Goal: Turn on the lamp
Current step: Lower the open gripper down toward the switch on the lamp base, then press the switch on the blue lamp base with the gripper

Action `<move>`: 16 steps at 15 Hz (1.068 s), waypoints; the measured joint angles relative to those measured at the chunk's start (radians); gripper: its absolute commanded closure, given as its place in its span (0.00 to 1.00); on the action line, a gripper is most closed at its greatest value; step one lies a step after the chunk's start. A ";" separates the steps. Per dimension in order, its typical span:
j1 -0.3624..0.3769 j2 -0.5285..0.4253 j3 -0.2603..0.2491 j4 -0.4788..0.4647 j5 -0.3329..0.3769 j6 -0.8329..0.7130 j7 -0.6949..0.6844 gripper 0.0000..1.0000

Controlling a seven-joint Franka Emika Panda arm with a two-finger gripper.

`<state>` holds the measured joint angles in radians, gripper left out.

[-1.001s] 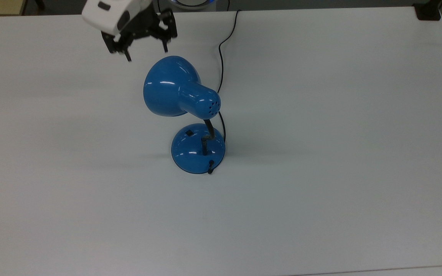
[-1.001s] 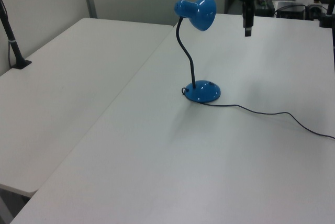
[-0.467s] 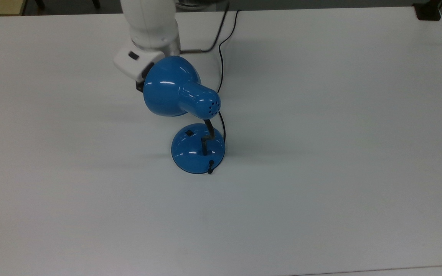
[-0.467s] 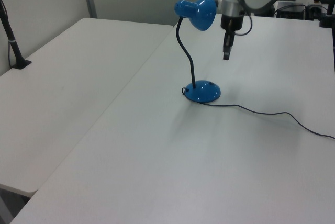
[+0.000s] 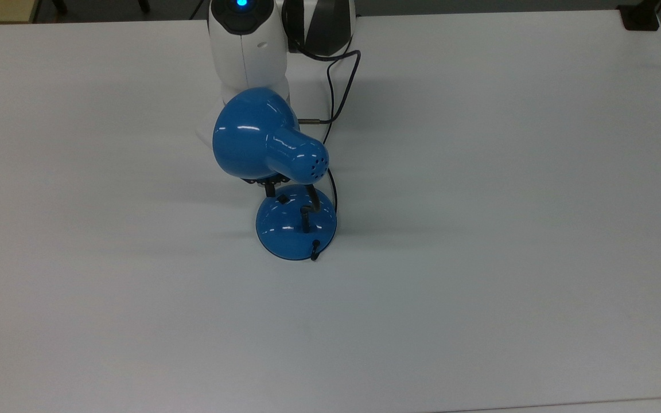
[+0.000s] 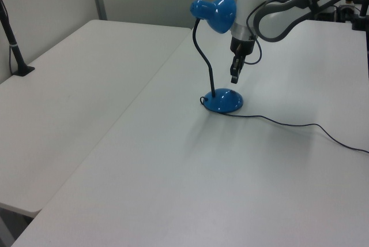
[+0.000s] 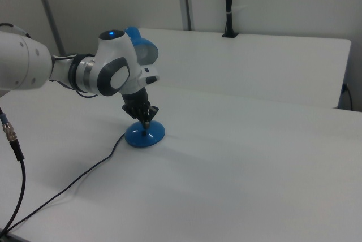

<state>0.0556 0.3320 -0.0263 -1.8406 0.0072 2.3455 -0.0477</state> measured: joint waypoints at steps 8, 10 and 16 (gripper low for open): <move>0.004 0.028 0.009 0.000 0.000 0.008 0.015 1.00; 0.004 0.034 0.015 0.000 0.000 0.022 0.016 1.00; 0.004 0.044 0.023 0.000 0.000 0.052 0.038 1.00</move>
<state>0.0600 0.3761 -0.0037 -1.8402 0.0072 2.3979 -0.0101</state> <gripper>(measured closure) 0.991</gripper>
